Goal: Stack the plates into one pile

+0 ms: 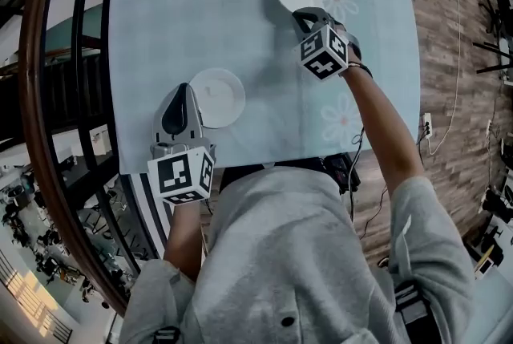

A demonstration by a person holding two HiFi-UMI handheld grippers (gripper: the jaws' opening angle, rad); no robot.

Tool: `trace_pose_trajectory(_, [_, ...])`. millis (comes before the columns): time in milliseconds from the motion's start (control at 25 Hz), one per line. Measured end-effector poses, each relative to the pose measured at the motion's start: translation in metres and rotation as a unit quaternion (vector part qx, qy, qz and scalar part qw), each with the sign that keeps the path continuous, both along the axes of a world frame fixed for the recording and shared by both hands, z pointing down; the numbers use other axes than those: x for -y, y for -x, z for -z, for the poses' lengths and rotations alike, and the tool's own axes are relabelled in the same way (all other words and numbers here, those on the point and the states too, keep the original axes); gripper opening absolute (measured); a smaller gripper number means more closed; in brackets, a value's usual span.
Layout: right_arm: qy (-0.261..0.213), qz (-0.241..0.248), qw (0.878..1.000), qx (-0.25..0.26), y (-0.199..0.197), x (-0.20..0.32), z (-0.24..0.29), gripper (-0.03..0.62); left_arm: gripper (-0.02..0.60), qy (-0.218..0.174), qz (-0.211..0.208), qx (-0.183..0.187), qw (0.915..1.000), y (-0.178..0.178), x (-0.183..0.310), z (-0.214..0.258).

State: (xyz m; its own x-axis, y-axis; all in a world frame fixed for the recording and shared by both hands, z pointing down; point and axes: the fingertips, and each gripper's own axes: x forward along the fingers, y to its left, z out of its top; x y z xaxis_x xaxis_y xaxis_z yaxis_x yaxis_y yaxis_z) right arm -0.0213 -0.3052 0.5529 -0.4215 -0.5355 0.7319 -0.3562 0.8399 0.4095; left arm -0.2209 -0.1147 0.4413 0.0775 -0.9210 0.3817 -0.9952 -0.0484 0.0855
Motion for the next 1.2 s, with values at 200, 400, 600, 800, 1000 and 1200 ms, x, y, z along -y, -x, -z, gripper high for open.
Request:
trace_pose_trajectory(200, [-0.016, 0.018, 1.000, 0.009, 0.006, -0.021, 0.024, 0.028, 0.017, -0.014, 0.003, 0.002, 0.9999, 0.003, -0.007, 0.010])
trace_pose_trajectory(400, [-0.025, 0.042, 0.999, 0.020, 0.016, -0.050, 0.043, 0.028, 0.017, -0.025, -0.001, 0.006, 0.9997, 0.002, -0.013, 0.019])
trace_pose_trajectory(600, [-0.026, 0.065, 0.997, 0.036, 0.033, -0.080, 0.055, 0.028, 0.017, -0.034, -0.002, 0.007, 0.9994, 0.007, -0.022, 0.024])
trace_pose_trajectory(800, [-0.024, 0.095, 0.994, 0.047, 0.053, -0.105, 0.065, 0.028, 0.017, -0.035, -0.007, 0.010, 0.9993, 0.010, -0.023, 0.027])
trace_pose_trajectory(1000, [-0.019, 0.123, 0.991, 0.054, 0.070, -0.130, 0.068, 0.028, 0.017, -0.038, -0.009, 0.010, 0.9992, 0.011, -0.024, 0.030])
trace_pose_trajectory(1200, [-0.009, 0.158, 0.986, 0.059, 0.085, -0.164, 0.065, 0.028, 0.017, -0.041, -0.004, 0.013, 0.9991, 0.011, -0.033, 0.030])
